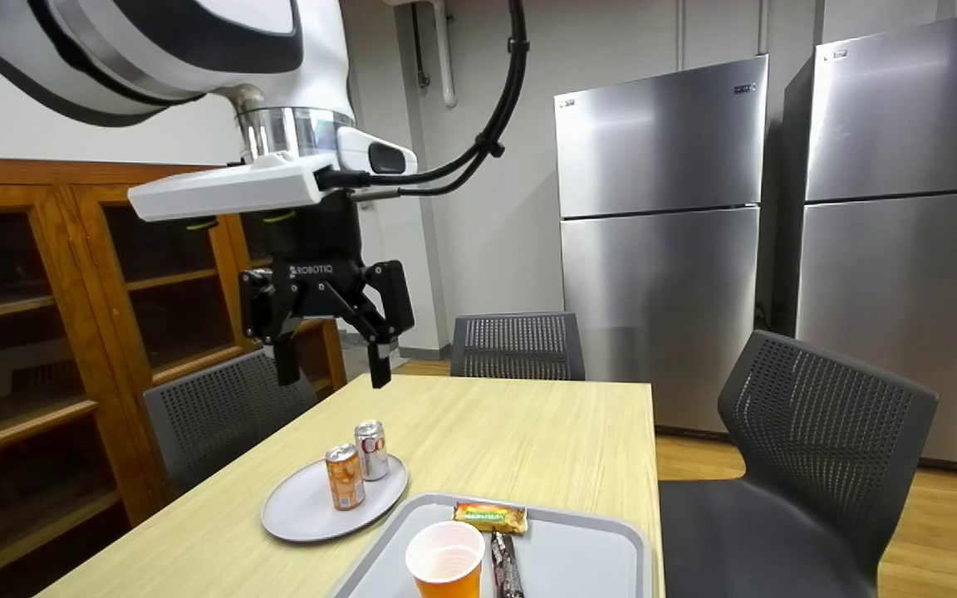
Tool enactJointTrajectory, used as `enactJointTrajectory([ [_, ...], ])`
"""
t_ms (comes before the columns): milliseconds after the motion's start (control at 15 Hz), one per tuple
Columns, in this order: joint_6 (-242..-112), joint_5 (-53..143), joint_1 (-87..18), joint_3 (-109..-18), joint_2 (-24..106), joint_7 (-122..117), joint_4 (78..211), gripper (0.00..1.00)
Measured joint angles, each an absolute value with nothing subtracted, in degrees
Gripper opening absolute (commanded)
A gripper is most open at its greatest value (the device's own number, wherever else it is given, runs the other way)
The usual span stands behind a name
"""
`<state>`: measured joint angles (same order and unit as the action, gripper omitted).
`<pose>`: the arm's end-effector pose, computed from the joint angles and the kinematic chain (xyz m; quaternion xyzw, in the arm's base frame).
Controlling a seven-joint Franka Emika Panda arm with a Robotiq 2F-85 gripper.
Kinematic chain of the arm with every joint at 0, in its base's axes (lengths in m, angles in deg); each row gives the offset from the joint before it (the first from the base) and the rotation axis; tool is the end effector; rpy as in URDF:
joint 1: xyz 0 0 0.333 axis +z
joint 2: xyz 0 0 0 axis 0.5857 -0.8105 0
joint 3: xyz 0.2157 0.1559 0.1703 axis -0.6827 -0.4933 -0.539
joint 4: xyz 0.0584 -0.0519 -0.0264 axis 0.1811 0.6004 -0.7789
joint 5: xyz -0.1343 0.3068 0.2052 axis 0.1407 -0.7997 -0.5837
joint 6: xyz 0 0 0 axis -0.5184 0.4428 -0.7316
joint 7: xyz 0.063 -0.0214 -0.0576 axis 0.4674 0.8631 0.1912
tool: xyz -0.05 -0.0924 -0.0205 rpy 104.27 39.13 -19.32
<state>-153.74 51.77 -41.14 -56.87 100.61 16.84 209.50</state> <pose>0.2981 -0.0934 0.4228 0.9982 0.0508 -0.0304 0.0064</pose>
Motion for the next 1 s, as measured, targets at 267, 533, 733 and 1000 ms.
enactJointTrajectory([
  [267,-157.35,51.77,-41.03,-56.87,98.57,16.84,210.72,1.0],
  [533,-163.35,51.77,-40.89,-56.88,95.31,16.84,211.52,1.0],
  [733,-167.61,51.77,-40.79,-56.88,92.03,16.84,211.53,1.0],
  [1000,-172.46,51.77,-40.69,-56.88,87.47,16.84,211.57,1.0],
])
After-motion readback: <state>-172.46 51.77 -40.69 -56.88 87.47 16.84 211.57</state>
